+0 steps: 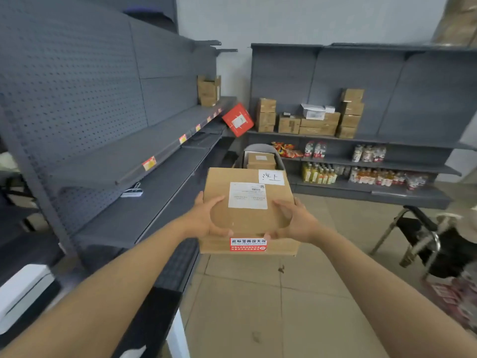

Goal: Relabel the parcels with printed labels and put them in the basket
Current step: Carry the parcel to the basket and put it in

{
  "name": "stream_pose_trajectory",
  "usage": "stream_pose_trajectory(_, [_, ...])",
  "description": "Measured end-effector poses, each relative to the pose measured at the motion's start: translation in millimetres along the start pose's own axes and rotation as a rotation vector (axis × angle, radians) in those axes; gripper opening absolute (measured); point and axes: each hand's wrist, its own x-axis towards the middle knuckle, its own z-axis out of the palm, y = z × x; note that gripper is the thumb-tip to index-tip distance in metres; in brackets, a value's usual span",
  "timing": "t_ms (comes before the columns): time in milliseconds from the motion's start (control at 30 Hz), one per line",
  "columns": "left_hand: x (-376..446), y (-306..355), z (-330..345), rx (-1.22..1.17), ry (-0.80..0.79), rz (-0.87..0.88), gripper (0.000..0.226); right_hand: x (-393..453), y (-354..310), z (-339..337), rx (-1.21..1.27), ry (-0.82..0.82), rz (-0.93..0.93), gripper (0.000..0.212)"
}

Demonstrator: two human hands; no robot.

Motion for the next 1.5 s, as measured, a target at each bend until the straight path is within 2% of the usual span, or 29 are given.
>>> stream_pose_trajectory(400, [238.0,25.6,4.0,0.008,-0.194,0.085,0.121,159.4,75.9,-63.3,-0.029,0.044,0.184,0.115])
stream_pose_trajectory(567, [329.2,27.2,20.2,0.055,-0.290,0.069,0.134,230.4,118.0,-81.9,-0.031,0.019,0.219,0.111])
stream_pose_trajectory(900, [510.1,43.1,14.0,0.012,-0.206,-0.003,0.132,420.5,186.0,-137.3,-0.056,-0.041,0.165,0.109])
stream_pose_trajectory(1167, [629.0,10.2,14.4,0.016,-0.222,-0.100,0.132,557.5,227.0,-134.5,-0.061,-0.164,0.155,0.115])
stream_pose_trajectory(1500, [813.7,-37.0,0.1,0.014,-0.365,-0.173,0.133,738.7,274.1,-126.7,0.002,-0.273,0.269,0.119])
